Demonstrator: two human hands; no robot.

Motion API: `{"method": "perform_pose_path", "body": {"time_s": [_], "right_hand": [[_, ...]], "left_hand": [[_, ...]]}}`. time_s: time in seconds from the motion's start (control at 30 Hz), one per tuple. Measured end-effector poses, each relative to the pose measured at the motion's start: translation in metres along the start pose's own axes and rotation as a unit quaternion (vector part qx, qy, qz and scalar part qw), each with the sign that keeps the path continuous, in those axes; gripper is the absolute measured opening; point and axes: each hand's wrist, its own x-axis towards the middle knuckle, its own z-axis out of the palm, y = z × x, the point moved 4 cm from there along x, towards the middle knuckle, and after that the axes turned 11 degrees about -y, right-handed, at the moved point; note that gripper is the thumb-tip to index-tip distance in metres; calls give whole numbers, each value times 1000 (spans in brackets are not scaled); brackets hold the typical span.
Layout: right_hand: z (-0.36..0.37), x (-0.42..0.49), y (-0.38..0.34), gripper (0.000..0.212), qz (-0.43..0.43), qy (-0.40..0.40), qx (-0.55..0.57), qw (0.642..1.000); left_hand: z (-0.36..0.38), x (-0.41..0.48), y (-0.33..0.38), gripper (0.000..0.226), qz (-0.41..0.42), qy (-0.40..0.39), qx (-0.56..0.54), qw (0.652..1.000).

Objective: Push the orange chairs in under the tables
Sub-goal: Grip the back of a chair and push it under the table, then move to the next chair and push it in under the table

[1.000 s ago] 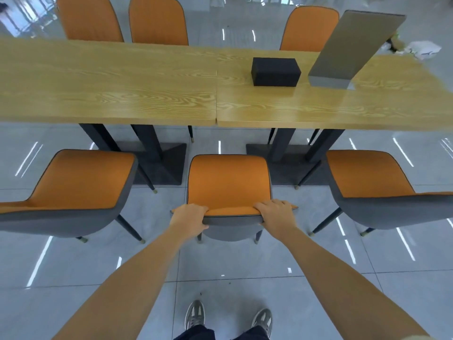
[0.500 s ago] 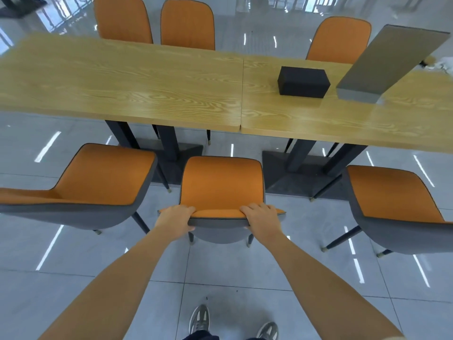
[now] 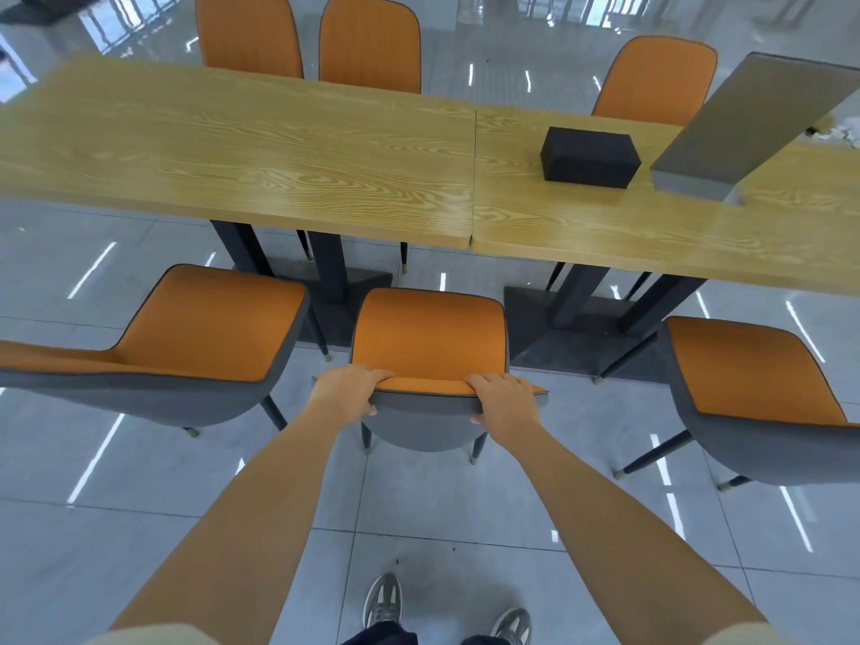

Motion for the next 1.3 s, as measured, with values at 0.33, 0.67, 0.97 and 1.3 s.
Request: {"method": "perform_pose_path", "body": {"time_s": [0.33, 0.67, 0.97, 1.3], "right_hand": [[1, -22, 5, 54, 23, 13, 22, 999], [-6, -108, 136, 85, 117, 62, 75, 988], [-10, -221, 330, 90, 228, 122, 112, 959], [7, -297, 517, 104, 349, 108, 166, 916]], "left_hand": [[3, -14, 25, 81, 12, 72, 26, 997], [-31, 10, 201, 80, 81, 118, 101, 985], [-53, 48, 430, 80, 191, 146, 177, 954], [-38, 120, 659, 90, 322, 110, 198, 919]]}}
